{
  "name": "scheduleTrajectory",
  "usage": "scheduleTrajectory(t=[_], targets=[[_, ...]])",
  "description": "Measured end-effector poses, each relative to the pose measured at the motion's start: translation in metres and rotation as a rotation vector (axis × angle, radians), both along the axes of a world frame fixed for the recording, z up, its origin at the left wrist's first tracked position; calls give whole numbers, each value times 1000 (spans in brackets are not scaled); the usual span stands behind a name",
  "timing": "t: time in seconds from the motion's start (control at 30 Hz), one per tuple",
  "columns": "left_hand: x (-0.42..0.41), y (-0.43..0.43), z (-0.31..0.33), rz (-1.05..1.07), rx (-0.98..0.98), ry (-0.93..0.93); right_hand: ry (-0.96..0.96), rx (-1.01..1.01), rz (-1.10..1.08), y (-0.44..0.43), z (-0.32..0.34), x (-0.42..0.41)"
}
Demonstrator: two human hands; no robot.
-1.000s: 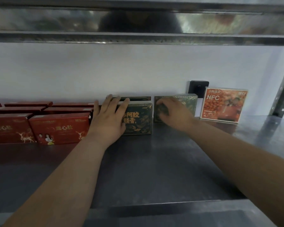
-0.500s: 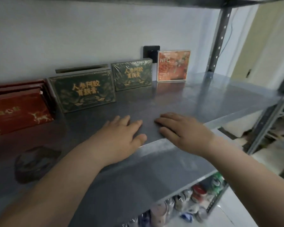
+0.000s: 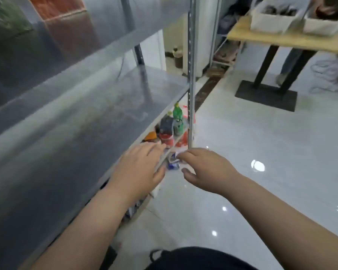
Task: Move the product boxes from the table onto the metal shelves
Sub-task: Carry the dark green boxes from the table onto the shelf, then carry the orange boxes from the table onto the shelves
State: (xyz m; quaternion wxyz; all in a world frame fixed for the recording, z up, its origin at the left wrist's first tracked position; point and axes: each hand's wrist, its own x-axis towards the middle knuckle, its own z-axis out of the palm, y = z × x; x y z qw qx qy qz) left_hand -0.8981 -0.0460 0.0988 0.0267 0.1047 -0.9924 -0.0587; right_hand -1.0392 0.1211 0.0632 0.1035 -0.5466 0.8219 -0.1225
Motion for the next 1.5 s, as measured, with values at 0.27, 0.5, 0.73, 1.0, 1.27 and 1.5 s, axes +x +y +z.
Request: scheduleTrajectory(t=[0.27, 0.5, 0.73, 1.0, 1.27, 1.5], targets=[[-50, 145, -88, -284, 108, -348, -211, 188, -395, 192, -76, 28], [-85, 241, -113, -684, 56, -453, -286, 233, -813, 296, -97, 79], [-85, 309, -114, -1179, -24, -452, -317, 243, -1326, 352, -83, 169], [0, 387, -122, -1706, -35, -505, -489, 197, -1899, 332, -81, 348], [103, 445, -109, -1983, -72, -473, -530, 38, -2331, 320, -79, 502], [178, 500, -114, -1998, -96, -445, -506, -35, -2433, 372, -82, 592]])
